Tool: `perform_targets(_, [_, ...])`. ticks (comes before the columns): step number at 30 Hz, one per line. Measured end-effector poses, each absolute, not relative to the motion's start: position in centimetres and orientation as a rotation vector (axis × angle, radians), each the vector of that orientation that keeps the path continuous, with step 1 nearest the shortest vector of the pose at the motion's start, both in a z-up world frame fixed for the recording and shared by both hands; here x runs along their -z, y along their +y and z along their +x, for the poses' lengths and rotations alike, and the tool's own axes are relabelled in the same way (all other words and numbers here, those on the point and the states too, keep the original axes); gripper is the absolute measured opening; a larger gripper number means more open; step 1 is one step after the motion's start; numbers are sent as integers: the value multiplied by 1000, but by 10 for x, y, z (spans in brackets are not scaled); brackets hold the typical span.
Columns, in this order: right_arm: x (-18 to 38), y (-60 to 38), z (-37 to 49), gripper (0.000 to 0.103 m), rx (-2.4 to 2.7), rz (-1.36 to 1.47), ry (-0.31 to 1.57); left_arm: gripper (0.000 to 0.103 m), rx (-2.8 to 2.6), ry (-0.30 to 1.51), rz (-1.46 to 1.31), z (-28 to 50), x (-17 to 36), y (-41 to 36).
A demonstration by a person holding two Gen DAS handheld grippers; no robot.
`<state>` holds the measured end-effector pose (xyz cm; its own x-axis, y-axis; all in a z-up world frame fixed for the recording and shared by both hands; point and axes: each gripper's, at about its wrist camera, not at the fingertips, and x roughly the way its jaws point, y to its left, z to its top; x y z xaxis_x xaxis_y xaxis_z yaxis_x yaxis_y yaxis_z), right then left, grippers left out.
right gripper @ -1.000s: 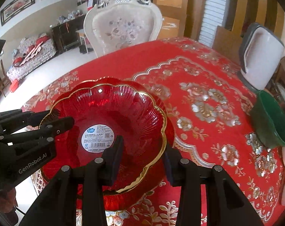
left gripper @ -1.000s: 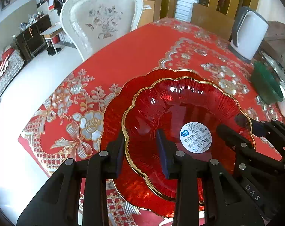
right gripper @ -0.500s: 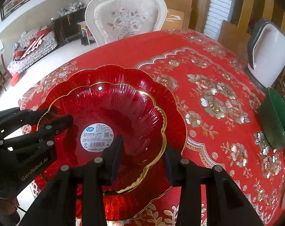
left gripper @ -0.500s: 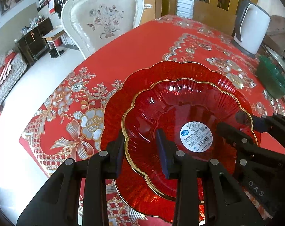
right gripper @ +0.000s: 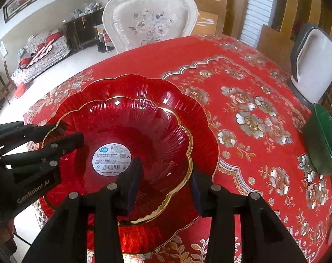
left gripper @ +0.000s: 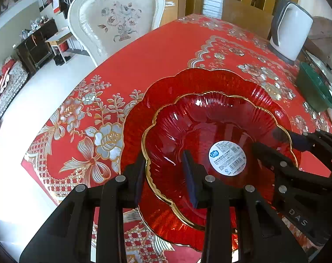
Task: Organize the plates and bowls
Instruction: 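Lower the red scalloped bowl into the red plate with both grippers, then open both grippers and pull them away from the stacked dishes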
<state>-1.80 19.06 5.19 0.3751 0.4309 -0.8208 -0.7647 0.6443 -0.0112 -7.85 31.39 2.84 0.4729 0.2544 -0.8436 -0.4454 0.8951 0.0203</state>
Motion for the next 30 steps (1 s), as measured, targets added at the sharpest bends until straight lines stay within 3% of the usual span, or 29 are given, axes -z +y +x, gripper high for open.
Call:
perform_targets(12, [-56,191,-21,45,-810,-474,951,35,-480,948,-154,-74,-24,306])
perform_targets(17, [-63,188,-24,58,-829,-497,953,36,-489,969,-82,-70,-21,297])
perform_targets(30, [-69,173,-21,58,-871,-403,956,37,-515,916,-95,-75,-37,297])
